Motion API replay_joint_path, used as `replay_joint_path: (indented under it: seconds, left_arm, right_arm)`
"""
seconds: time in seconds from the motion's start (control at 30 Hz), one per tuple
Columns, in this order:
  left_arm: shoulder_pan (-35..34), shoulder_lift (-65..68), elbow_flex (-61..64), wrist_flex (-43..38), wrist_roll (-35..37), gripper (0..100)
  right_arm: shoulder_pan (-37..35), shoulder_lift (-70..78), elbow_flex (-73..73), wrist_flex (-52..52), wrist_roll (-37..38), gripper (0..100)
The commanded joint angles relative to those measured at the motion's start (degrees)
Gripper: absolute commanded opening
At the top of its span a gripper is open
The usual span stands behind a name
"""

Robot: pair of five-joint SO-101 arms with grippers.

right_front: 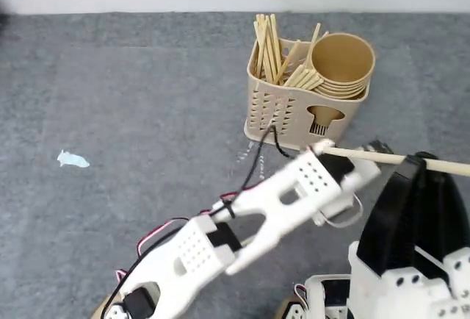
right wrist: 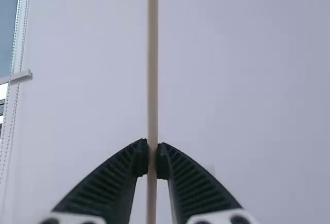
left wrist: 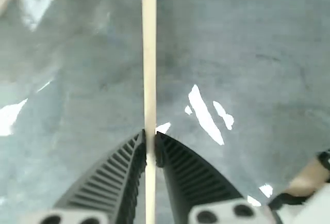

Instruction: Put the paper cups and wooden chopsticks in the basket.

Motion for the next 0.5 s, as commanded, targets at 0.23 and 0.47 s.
replay_joint_path:
  seconds: [0.23, 0.47]
  left_arm:
    - [-5.5, -12.7, -1.9, 1.6, -0.8, 1]
    - [-12.4, -21.8, -1.2, 1.6, -0.8, 1]
  right_arm:
    - [0.4, 0.0, -0.7, -1.4, 0.0, 0.8]
    - [0.4, 0.0, -2.8, -1.4, -0.2, 0.8]
